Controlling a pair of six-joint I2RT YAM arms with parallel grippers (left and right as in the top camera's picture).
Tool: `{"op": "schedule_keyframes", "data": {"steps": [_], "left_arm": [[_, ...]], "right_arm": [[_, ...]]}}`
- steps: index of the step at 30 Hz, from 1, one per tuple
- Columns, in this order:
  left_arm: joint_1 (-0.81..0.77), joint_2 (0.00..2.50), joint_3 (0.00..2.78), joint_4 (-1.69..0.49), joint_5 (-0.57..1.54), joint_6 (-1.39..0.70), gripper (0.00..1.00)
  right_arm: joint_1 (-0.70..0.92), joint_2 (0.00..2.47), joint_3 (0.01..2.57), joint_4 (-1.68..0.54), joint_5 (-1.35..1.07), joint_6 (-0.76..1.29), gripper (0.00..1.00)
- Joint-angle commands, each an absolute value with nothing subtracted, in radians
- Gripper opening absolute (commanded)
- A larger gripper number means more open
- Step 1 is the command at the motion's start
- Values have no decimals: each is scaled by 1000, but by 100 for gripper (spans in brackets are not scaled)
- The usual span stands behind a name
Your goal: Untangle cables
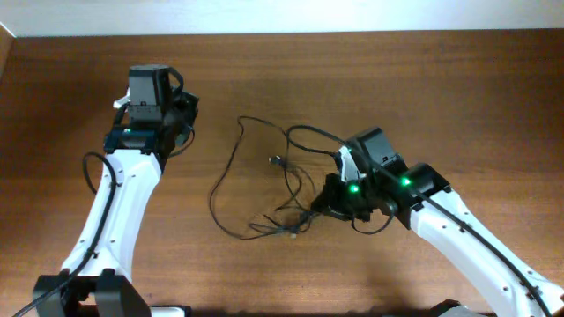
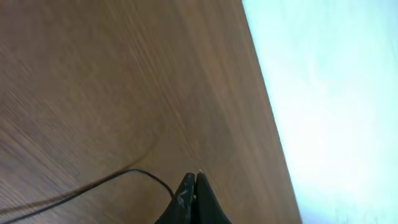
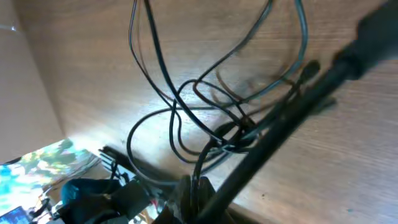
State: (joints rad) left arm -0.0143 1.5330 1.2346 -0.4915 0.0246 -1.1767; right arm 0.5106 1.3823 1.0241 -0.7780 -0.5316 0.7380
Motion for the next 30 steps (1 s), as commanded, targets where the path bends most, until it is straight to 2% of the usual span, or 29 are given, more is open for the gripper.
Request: {"op": "schedule_keyframes", "data": {"steps": [1,2,3,4,5,7,9,12,15,18,22,23,24,25,26,27,28,29,30], "left_arm": [[-9,1539,1244,-515,205,-1068,0],[-27,1539,1244,-521,265,-955,13],[-54,1539,1244,-564,274,-880,36],[-64,1539,1244,-600,274,-872,46],[-74,1539,1244,-653,274,-872,55],[-90,1539,1244,-720,274,-859,68],[-108,1539,1244,-750,274,-793,72],[-112,1539,1244,-780,273,-790,73],[-112,1539,1244,-780,266,-790,73],[-112,1539,1244,-782,266,-790,74],[-112,1539,1244,-795,266,-790,76],[-112,1539,1244,-795,266,-791,78],[-112,1539,1244,-795,266,-790,79],[-112,1539,1244,-795,266,-790,79],[-112,1539,1244,-796,266,-790,79],[-112,1539,1244,-798,266,-790,80],[-113,1539,1244,-807,267,-781,76],[-124,1539,1244,-807,267,-710,69],[-167,1539,1244,-810,268,-582,68]], "right_arm": [[516,1360,1019,-744,-475,658,4],[516,1360,1019,-681,-505,611,4],[516,1360,1019,-540,-621,507,4],[516,1360,1019,-447,-646,443,4],[516,1365,1019,-374,-573,419,4],[520,1413,1019,-375,-385,424,4],[525,1512,1019,-381,-373,427,4],[572,1688,1019,-377,-373,427,4],[597,1809,1019,-373,-372,510,4],[554,1768,1069,-362,-422,497,6],[510,1673,1208,-362,-678,411,12],[518,1659,1212,-363,-664,395,20],[519,1658,1212,-379,-621,396,33],[519,1658,1212,-445,-496,398,71],[518,1658,1212,-505,-395,409,88],[516,1658,1212,-602,-249,482,89],[515,1658,1212,-676,-160,538,91],[515,1658,1212,-725,-108,569,92],[511,1658,1212,-795,-49,622,94]]}}
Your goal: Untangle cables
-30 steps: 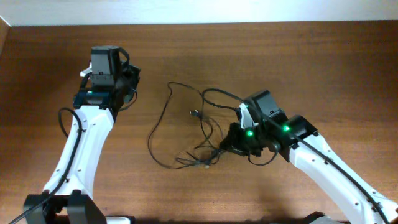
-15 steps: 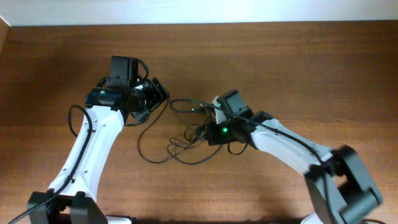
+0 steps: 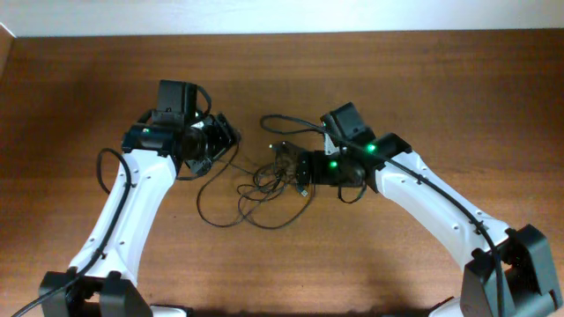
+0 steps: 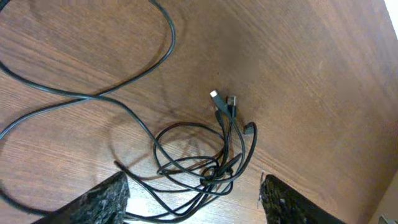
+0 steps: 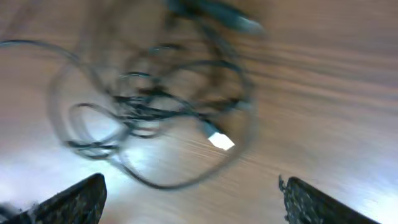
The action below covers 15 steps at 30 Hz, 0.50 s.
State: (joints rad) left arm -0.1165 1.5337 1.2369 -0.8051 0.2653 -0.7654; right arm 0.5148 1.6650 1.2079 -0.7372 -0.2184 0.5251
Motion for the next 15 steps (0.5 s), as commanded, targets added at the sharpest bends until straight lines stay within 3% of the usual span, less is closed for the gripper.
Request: {"op": "schedule_keyframes", "data": {"steps": [1,3,5,8,11,12,13,14,15], "left_arm": [[-206,1539,1244,-810,266,-518,67],[-281,1539,1244,-807,190,-503,60],[-376,1565,1244,-766,102,-503,65],[-452,1695,1244,-711,56,-547,65],[-456,1850,1244,-692,56,-644,47],[-456,1893,1244,-671,65,-644,30],[-456,1926,1244,-658,102,-644,0],[-456,1947,1244,-651,127,-643,0],[-446,1940,1250,-633,135,-642,0]], "right_arm": [[500,1658,1212,-829,-47,657,94],[463,1658,1212,-878,-48,696,94],[423,1658,1212,-922,-48,696,94],[390,1658,1212,-978,-47,689,94],[373,1658,1212,-992,-48,688,94],[373,1658,1212,-991,-58,689,94],[373,1658,1212,-982,-123,688,93],[373,1658,1212,-950,-225,657,77],[373,1658,1212,-905,-351,596,54]]}}
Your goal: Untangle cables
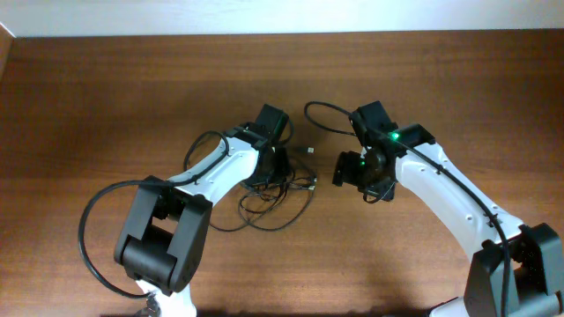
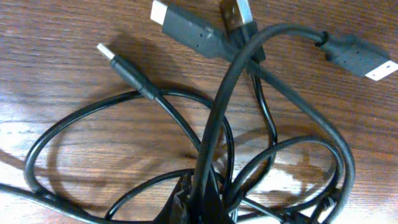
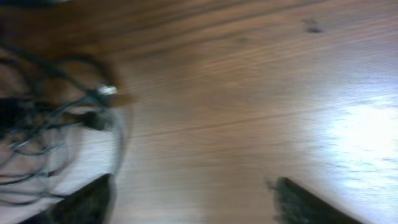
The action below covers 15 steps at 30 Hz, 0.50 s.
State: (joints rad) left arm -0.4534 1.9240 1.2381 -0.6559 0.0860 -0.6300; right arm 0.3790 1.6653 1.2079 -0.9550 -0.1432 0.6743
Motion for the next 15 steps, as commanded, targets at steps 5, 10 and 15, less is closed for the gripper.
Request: {"op": "schedule_keyframes", "data": {"steps": [5,10,15], "left_arm": [[-315,1753,1297,-616,356,-517,0],[-265,1671,1297,-539,718,-265,0],[-251,1671,1297,-542,745,20,0]], "right_arm": [[372,1658,1212,-788,-711,550,27],[372,1658,1212,-634,-833,697,30],[362,1658,1212,-507,-879,851,40]]}}
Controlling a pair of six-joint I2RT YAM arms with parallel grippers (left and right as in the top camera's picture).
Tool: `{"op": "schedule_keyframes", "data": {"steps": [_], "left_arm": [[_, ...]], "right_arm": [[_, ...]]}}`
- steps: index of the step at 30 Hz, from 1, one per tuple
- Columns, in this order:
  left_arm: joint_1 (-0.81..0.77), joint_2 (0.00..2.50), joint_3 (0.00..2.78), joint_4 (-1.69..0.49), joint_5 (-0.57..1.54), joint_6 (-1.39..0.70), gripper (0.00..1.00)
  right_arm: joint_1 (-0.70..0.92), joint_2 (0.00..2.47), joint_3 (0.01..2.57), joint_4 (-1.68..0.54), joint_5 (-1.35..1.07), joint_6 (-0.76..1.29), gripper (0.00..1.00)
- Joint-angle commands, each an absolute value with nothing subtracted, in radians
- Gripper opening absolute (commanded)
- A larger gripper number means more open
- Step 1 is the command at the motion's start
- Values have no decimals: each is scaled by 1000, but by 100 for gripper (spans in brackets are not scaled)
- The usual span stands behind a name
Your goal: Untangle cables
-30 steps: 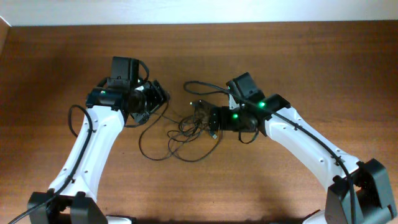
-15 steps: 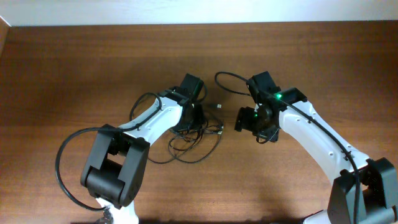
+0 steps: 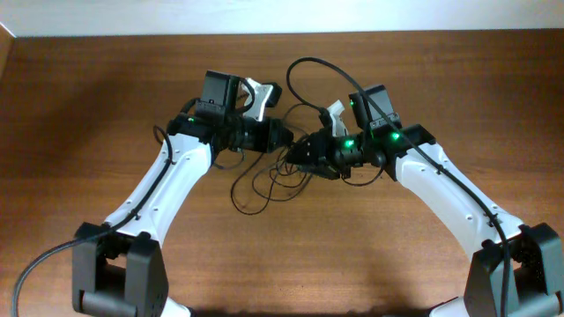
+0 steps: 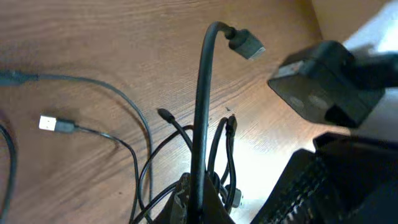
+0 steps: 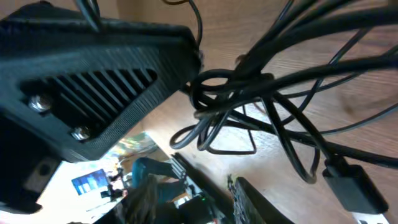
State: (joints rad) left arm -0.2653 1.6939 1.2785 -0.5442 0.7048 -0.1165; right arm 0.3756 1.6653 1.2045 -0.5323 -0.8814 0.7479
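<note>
A heap of black cables (image 3: 269, 174) lies mid-table, with a knot (image 5: 229, 93) filling the right wrist view. My left gripper (image 3: 278, 136) (image 4: 198, 186) is shut on a thick black cable (image 4: 200, 106) that rises from its fingers to a plug (image 4: 246, 43). This thick cable arcs high over the table (image 3: 304, 63). My right gripper (image 3: 302, 155) (image 5: 205, 199) is open, right up against the knot and facing the left gripper. Thin cables and a USB plug (image 4: 51, 124) lie on the wood.
The two arms nearly meet over the heap; the left arm's black housing (image 5: 93, 62) crowds the right wrist view, and the right arm's body (image 4: 323, 81) crowds the left one. The brown table (image 3: 106, 70) stretches around them, with its far edge (image 3: 282, 35) at the wall.
My left gripper, still shut on the thick cable, has gone from low on the heap to up and left of it. My right gripper, still open, has moved left to the knot.
At first the left gripper was shut at the far left and the right one shut in the tangle, the cables spread out. Then both stood open around a bunched heap. After that the left shut on the thick cable, and now holds it beside the open right gripper.
</note>
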Motion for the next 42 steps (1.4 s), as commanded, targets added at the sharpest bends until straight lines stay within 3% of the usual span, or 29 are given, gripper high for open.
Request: {"op": "schedule_keyframes", "data": {"steps": [1,4,9,10,12,13,15,18,20,23,24,25,27,28,31,36,38,41,42], "left_arm": [[-250,1671,1297,-542,745,20,0],[-222,1671,1297,-546,803,20,0],[-215,1671,1297,-546,888,20,0],[-215,1671,1297,-546,888,20,0],[-215,1671,1297,-545,887,20,0],[-215,1671,1297,-538,887,20,0],[-184,1671,1297,-509,822,-43,0],[-88,1671,1297,-509,479,-317,0],[-22,1671,1297,-511,355,-378,0],[-2,1671,1296,-553,340,-378,1],[-5,1671,1296,-571,351,-379,5],[-19,1671,1296,-607,432,-377,29],[-45,1671,1296,-656,542,-373,88],[-57,1671,1296,-690,583,-373,100],[-88,1671,1296,-792,735,-375,98],[-119,1671,1295,-913,764,-548,57],[-163,1671,1295,-949,764,-659,70],[-244,1671,1295,-949,751,-911,57],[-254,1671,1295,-948,713,-1023,44]], "right_arm": [[353,1658,1212,-508,-841,905,40],[333,1658,1212,-494,-700,1110,40],[339,1702,1212,-431,-702,1380,39],[350,1705,1212,-402,-722,1409,35],[376,1707,1212,-384,-721,1435,9],[385,1707,1212,-387,-721,1429,4],[408,1707,1212,-401,-742,1225,4],[419,1687,1212,-540,-791,823,4],[419,1643,1212,-581,-800,681,4],[419,1562,1212,-575,-807,541,4],[418,1545,1212,-571,-787,534,4],[418,1544,1212,-554,-775,535,4],[418,1545,1212,-553,-770,536,4],[418,1545,1212,-554,-741,553,4],[418,1545,1212,-553,-645,670,4],[419,1545,1212,-519,-623,485,4],[419,1545,1212,-517,-623,486,4],[419,1545,1212,-524,-624,486,4],[419,1545,1212,-532,-624,486,4]]}}
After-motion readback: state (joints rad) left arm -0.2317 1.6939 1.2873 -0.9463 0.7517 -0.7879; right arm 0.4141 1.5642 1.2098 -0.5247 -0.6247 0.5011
